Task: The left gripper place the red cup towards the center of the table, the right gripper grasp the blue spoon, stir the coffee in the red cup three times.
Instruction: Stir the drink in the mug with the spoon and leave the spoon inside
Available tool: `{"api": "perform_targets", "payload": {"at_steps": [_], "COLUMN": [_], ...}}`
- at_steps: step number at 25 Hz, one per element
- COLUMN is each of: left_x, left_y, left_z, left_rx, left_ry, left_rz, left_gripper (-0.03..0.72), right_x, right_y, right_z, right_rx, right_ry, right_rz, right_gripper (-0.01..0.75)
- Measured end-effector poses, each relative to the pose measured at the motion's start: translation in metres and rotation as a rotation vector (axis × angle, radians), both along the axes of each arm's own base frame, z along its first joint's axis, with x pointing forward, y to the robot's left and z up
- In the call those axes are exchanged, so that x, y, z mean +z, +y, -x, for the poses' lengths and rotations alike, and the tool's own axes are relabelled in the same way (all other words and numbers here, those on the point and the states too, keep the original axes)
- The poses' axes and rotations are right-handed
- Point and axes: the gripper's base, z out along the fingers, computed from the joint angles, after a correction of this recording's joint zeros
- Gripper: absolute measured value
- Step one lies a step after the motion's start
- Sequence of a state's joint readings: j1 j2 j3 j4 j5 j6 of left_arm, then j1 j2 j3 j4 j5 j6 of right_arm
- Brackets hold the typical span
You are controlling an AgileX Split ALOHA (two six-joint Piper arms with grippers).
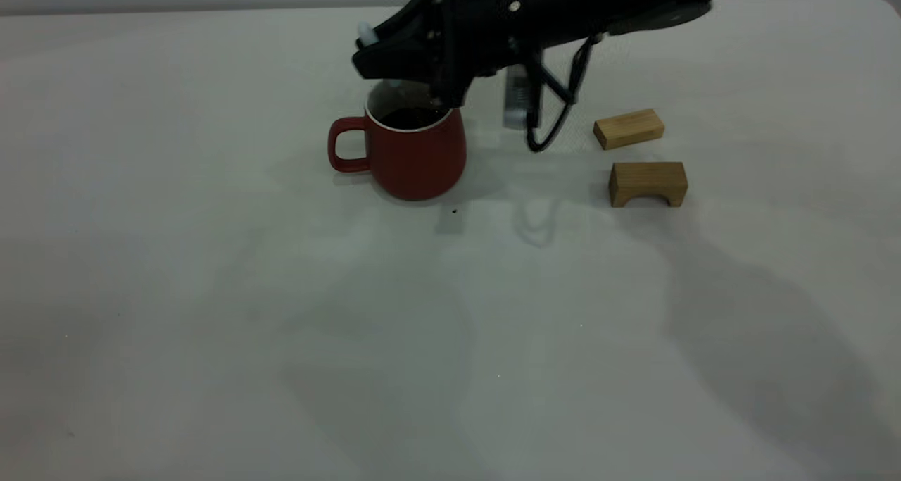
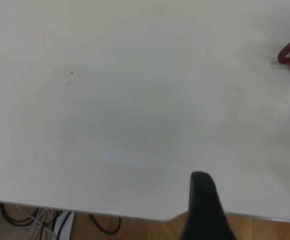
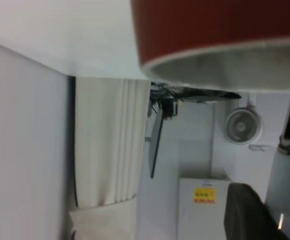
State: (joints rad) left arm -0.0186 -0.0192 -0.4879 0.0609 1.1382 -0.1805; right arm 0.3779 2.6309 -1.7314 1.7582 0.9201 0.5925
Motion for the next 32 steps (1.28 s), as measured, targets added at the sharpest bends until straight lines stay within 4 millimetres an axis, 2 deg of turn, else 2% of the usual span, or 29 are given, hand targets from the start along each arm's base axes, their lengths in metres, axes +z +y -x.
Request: {"api": "perform_targets", "payload": {"at_steps": [3, 5, 9, 13, 17, 19, 21, 23, 25, 28, 30, 32], "left_x": [0.000, 0.000, 0.000, 0.000, 0.000, 0.000, 0.000, 0.000, 0.000, 0.000, 0.000, 0.000], "left_y": [0.000, 0.000, 0.000, 0.000, 0.000, 0.000, 0.000, 0.000, 0.000, 0.000, 0.000, 0.000], "left_z": [0.000, 0.000, 0.000, 0.000, 0.000, 0.000, 0.000, 0.000, 0.000, 0.000, 0.000, 0.000], "left_rx": [0.000, 0.000, 0.000, -0.001, -0.001, -0.001, -0.001, -0.001, 0.000, 0.000, 0.000, 0.000], "left_ry": [0.000, 0.000, 0.000, 0.000, 0.000, 0.000, 0.000, 0.000, 0.000, 0.000, 0.000, 0.000], "left_rz": [0.000, 0.000, 0.000, -0.001, -0.001, -0.001, -0.001, -0.001, 0.000, 0.000, 0.000, 0.000], "left_gripper": [0.555, 0.555, 0.555, 0.555, 0.555, 0.555, 0.555, 0.555, 0.555, 0.555, 0.555, 0.555], "right_x": [0.002, 0.004, -0.001, -0.011, -0.009, -0.001, 0.007, 0.010, 0.008, 0.003, 0.002, 0.003], "right_y": [0.011, 0.010, -0.012, -0.024, -0.002, 0.013, 0.018, 0.009, -0.008, -0.032, -0.037, -0.030], "right_z": [-0.013, -0.020, -0.024, -0.010, -0.002, -0.006, -0.013, -0.021, -0.026, -0.018, -0.007, 0.000], "right_rx": [0.028, 0.027, 0.010, -0.018, 0.015, 0.044, 0.053, 0.042, 0.024, 0.002, -0.001, 0.006], "right_ry": [-0.058, -0.077, -0.059, 0.042, 0.049, 0.004, -0.047, -0.069, -0.063, -0.007, 0.035, 0.061], "right_rz": [-0.046, -0.060, -0.037, -0.020, -0.038, -0.060, -0.081, -0.080, -0.059, -0.023, -0.020, -0.045], "right_gripper": [0.133, 0.133, 0.133, 0.133, 0.133, 0.133, 0.133, 0.133, 0.133, 0.133, 0.133, 0.133]}}
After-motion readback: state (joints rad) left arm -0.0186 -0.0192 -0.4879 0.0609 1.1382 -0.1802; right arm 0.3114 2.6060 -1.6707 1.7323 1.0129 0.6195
